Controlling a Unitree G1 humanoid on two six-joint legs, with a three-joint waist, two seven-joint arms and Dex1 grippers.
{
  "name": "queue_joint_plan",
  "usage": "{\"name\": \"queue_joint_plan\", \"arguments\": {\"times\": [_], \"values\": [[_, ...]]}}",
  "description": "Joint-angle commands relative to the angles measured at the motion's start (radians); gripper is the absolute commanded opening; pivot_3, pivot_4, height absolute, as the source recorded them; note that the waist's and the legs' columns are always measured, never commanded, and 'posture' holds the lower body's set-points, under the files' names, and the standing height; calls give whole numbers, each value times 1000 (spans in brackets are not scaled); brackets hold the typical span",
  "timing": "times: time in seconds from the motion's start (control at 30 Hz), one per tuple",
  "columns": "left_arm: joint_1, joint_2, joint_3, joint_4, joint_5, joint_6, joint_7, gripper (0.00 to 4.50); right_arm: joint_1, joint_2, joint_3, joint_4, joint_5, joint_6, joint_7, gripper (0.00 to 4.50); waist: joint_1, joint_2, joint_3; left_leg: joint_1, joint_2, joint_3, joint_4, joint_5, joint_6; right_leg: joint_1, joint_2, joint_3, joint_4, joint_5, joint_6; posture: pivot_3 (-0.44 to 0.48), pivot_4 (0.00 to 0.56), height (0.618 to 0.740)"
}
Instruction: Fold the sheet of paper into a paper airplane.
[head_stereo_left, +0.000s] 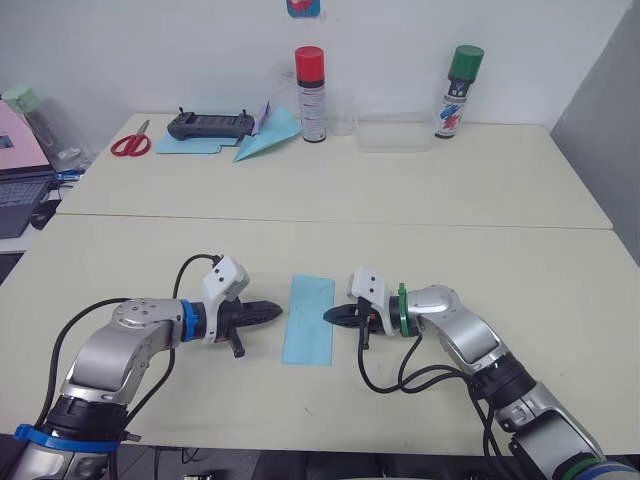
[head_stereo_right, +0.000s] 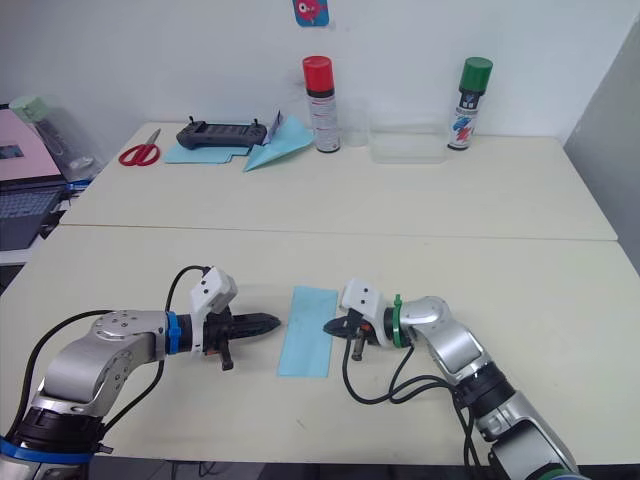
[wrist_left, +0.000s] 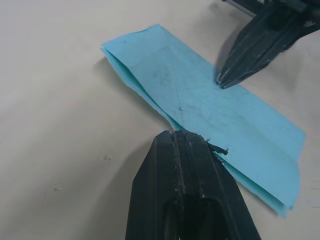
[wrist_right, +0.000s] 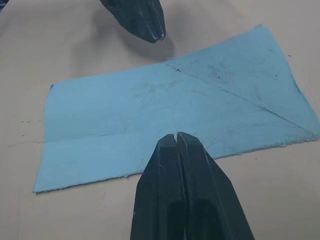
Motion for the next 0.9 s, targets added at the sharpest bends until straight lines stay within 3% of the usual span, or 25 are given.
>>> {"name": "queue_joint_plan", "arguments": {"times": [0.03,0.9], "values": [[-3,-10,1,-27,-6,-10,9,0,24,-23,6,49,-37,35,-15,36,0,0,0,0,0,0,0,0,0,0,0,0,0,0,0,0,150,740],[-45,-42,-59,86,73,-91,-7,0,32,-31,0,32,-35,50,-23,36,1,0,0,0,0,0,1,0,0,1,0,0,1,0,0,0,150,740]]}}
